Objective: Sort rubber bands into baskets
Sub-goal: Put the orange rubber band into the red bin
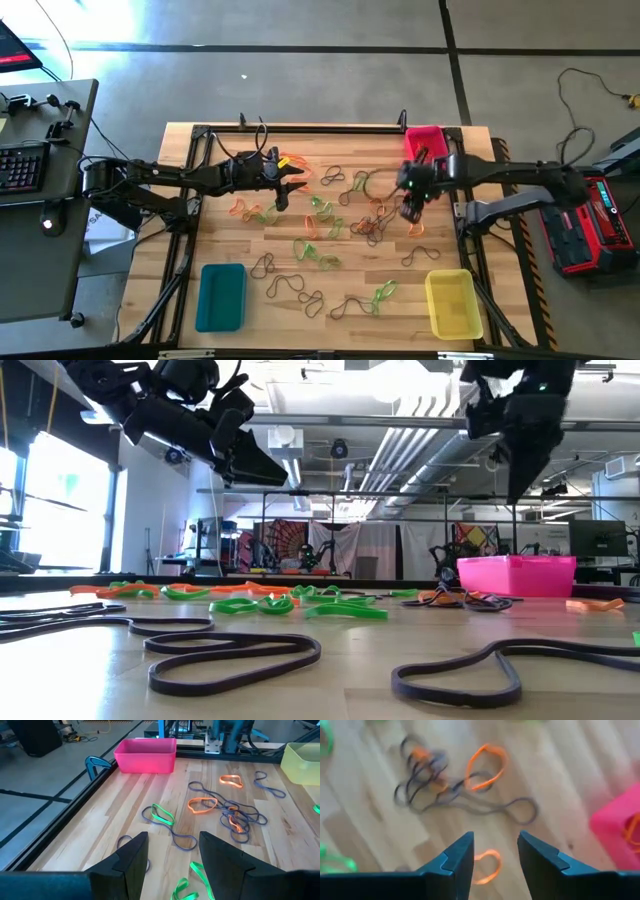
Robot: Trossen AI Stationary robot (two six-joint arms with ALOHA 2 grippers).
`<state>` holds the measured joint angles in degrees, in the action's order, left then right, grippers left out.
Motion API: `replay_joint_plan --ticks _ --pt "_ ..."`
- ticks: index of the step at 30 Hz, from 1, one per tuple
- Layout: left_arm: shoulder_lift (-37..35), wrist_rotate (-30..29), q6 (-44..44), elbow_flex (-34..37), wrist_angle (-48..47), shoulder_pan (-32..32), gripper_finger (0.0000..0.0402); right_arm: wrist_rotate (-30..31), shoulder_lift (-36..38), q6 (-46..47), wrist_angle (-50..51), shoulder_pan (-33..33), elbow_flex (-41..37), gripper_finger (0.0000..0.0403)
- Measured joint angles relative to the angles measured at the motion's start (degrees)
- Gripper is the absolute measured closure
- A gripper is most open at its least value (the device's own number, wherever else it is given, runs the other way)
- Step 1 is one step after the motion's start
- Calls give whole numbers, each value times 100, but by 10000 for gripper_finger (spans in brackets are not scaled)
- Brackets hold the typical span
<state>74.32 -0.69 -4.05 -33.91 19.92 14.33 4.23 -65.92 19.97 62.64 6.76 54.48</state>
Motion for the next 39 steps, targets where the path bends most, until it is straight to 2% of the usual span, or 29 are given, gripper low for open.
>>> replay_joint_plan --ticks 6,9,15,25,31,39 --pt "0 -2 -56 0 -2 -1 232 -150 -581 263 146 -827 0 262" --pt "0 0 -64 0 0 0 232 -247 -963 546 178 -955 0 262" --pt "0 0 -66 0 -39 0 232 -421 -1514 521 160 -1034 -3 262" --pt "0 -1 -64 0 -173 -2 232 -644 -1455 428 -565 -1454 -1117 262" --pt "0 -2 -64 0 -173 -2 232 -349 -1455 653 -1330 -1780 -1605 263" --pt "2 -2 -61 0 -173 -2 232 -121 -1448 803 -1765 -1766 -1861 268"
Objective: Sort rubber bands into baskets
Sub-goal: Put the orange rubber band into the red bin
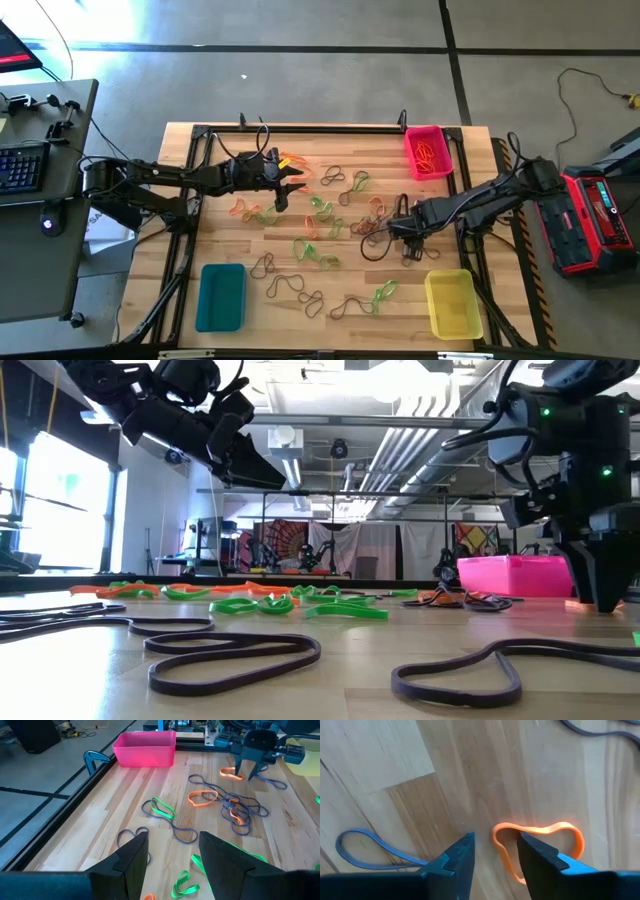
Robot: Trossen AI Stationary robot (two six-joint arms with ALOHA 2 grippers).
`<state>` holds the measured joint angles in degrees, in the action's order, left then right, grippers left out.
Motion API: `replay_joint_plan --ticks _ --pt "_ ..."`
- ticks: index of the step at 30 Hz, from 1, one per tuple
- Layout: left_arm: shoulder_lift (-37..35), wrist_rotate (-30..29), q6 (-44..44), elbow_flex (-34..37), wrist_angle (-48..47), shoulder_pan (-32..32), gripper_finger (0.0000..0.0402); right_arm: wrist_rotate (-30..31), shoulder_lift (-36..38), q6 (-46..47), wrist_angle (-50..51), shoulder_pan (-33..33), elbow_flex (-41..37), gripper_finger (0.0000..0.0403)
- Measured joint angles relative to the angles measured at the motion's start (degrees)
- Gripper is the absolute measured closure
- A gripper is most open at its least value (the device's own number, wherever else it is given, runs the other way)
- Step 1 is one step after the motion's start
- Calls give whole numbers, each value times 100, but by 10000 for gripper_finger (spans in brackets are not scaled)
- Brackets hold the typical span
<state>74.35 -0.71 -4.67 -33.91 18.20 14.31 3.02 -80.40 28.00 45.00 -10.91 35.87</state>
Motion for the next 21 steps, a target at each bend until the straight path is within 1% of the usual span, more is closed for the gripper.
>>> replay_joint_plan --ticks 2,4,6,9,10,13,16,21 --pt "0 0 -2 0 2 0 232 -24 6 55 -58 39 -27 278" --pt "-1 2 -2 0 1 0 232 -92 4 67 -81 71 -27 298" --pt "0 0 -2 0 2 0 232 -179 4 64 -121 101 -27 328" --pt "-1 2 -2 0 2 0 232 -328 1 66 -183 148 -27 385" --pt "-1 0 -2 0 1 0 232 -348 0 70 -195 150 -27 393" --pt "0 0 -2 0 2 0 232 -419 -20 112 -163 156 77 391" --pt "0 2 -7 0 4 0 232 -430 23 65 -191 156 384 400" --pt "0 0 2 0 7 0 232 -194 177 -8 -93 278 920 402"
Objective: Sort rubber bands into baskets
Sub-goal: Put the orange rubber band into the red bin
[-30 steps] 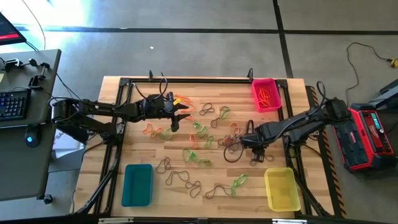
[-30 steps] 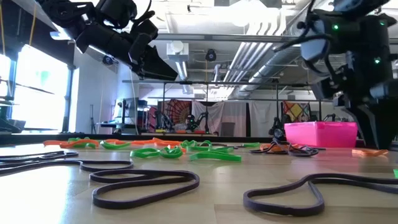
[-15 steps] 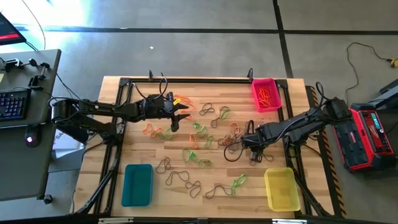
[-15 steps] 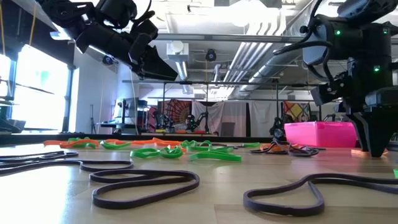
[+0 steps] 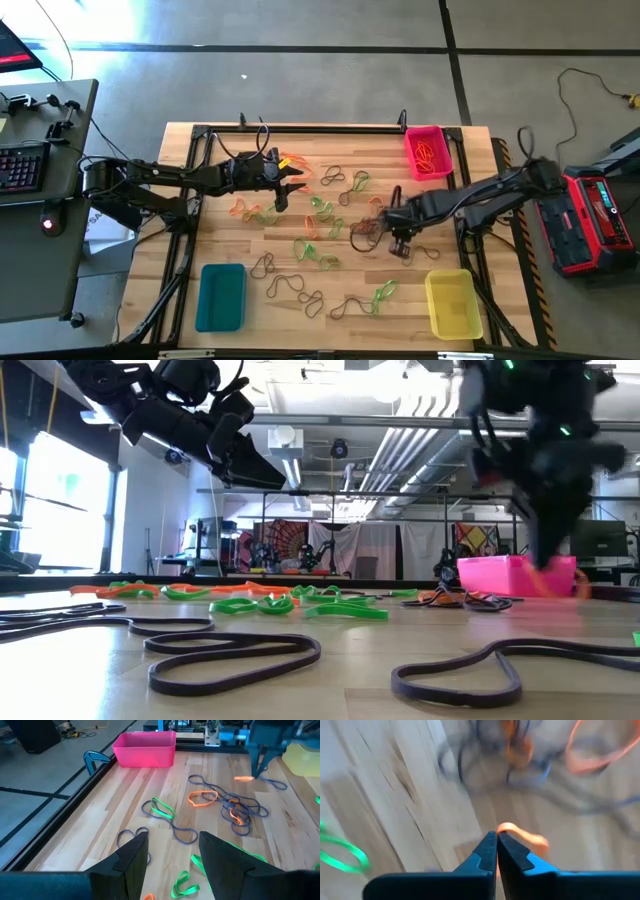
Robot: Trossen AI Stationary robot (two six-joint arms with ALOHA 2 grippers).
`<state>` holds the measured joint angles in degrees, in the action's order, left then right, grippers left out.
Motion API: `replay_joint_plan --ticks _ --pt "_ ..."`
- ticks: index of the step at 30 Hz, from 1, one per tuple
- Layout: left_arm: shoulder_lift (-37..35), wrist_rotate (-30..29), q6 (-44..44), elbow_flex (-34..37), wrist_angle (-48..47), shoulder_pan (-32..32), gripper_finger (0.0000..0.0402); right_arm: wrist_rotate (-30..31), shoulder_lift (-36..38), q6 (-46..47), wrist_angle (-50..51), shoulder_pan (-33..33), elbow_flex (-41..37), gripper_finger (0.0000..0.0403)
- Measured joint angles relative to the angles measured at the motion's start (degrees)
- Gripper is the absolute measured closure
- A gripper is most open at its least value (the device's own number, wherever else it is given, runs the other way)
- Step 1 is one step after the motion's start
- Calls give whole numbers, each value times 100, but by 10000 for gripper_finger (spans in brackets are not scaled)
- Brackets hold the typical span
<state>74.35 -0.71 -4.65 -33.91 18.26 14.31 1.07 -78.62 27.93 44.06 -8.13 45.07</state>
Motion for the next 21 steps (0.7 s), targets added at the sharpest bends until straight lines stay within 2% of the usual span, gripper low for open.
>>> replay_joint_plan --ticks 2,9,14,21 --pt "0 0 -4 0 13 0 232 90 36 -106 136 110 223 402" --pt "0 2 -4 0 144 0 232 1102 41 -480 811 838 1062 402" --pt "0 2 -2 0 138 0 232 1836 45 -493 1499 1888 1551 402" --pt "0 2 52 0 125 0 232 1966 47 -1017 1346 3579 1549 403"
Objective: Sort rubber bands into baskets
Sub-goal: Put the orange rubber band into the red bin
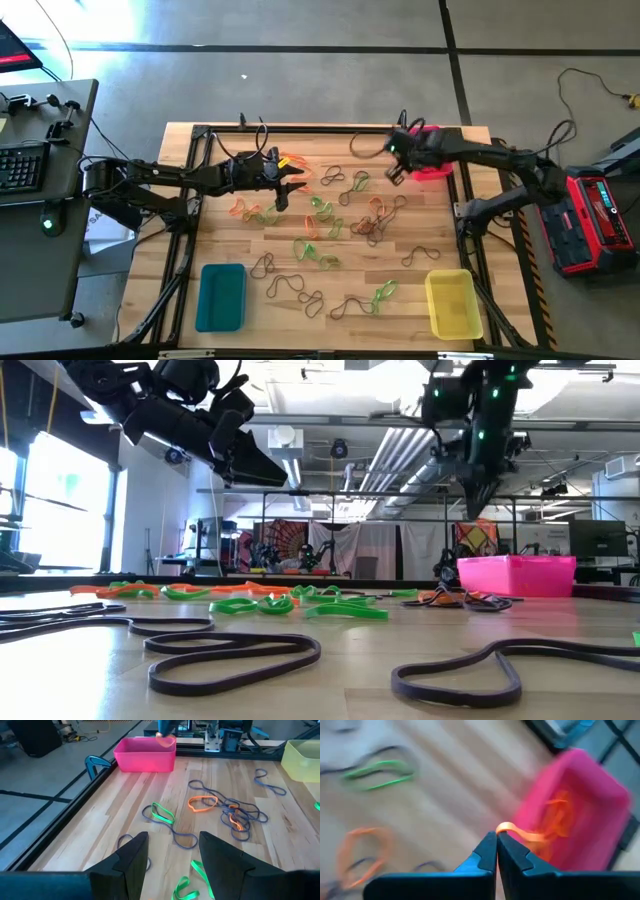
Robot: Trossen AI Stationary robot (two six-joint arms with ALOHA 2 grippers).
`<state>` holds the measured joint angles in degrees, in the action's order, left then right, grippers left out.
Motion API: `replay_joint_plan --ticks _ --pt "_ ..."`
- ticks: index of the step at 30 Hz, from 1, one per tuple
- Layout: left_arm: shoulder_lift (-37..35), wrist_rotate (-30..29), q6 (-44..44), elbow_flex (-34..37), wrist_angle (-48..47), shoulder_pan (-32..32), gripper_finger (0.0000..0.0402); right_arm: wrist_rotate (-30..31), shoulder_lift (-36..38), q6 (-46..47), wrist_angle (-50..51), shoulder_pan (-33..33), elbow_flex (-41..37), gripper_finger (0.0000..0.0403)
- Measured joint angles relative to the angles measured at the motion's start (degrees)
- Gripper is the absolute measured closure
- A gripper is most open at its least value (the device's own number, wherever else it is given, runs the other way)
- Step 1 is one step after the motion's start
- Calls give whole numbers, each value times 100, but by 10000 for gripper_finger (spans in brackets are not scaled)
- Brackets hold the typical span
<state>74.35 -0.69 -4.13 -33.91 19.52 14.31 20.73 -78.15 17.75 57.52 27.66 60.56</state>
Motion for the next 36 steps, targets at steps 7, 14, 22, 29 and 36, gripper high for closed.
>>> replay_joint_plan --ticks 7,14,22,29,36 --pt "0 8 153 0 -115 -6 232 -28 -11 -384 -201 1278 -212 403" --pt "0 133 254 -2 -301 -113 239 -466 -22 -625 -964 2029 -811 403" --pt "0 142 204 -2 -300 -138 265 -705 -22 -649 -1506 2453 -1459 393" --pt "0 142 192 -2 -344 -140 268 -682 -22 -1009 -1446 2522 -1539 307" --pt "0 144 -3 0 -344 -140 268 -690 184 -984 -862 2456 -1020 233"
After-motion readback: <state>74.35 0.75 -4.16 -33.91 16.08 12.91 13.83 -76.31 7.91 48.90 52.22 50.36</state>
